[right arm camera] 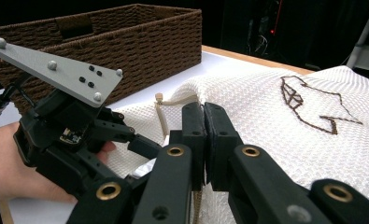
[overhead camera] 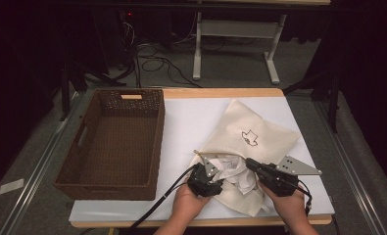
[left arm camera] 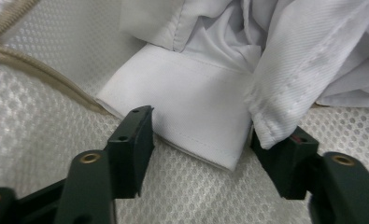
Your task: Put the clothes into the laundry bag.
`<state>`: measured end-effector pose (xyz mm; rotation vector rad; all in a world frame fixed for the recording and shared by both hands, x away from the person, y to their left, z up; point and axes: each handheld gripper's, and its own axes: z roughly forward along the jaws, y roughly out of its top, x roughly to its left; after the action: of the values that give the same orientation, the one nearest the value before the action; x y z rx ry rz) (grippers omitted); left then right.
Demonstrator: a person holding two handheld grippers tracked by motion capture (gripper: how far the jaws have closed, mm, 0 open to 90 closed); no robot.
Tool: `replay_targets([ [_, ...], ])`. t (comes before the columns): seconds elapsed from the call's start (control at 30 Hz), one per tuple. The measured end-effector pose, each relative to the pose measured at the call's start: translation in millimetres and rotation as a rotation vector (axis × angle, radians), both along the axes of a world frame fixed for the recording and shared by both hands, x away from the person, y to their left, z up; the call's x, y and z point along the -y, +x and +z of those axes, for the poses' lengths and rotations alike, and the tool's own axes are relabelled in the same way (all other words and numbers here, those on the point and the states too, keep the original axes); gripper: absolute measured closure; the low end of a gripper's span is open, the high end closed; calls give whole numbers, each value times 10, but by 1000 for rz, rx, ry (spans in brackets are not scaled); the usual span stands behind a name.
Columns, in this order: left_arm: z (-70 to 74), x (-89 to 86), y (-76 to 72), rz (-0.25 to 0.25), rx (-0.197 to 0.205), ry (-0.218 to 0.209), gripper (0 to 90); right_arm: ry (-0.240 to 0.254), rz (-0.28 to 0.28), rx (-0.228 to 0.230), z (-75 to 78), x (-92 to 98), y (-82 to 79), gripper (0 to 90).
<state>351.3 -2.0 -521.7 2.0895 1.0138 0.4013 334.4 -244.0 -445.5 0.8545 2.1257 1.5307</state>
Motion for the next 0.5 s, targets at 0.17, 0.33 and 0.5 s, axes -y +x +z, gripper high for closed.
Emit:
replay_targets([
  [0.17, 3, 11, -33, -22, 18, -5, 587, -1, -3, 2, -5, 12, 2, 892],
  [0.33, 26, -43, -11, -31, -17, -61, 766, 0, -3, -1, -3, 1, -3, 892],
  [0.5, 123, -34, -45, -46, -3, -117, 798, -3, -5, 0, -4, 1, -2, 892],
])
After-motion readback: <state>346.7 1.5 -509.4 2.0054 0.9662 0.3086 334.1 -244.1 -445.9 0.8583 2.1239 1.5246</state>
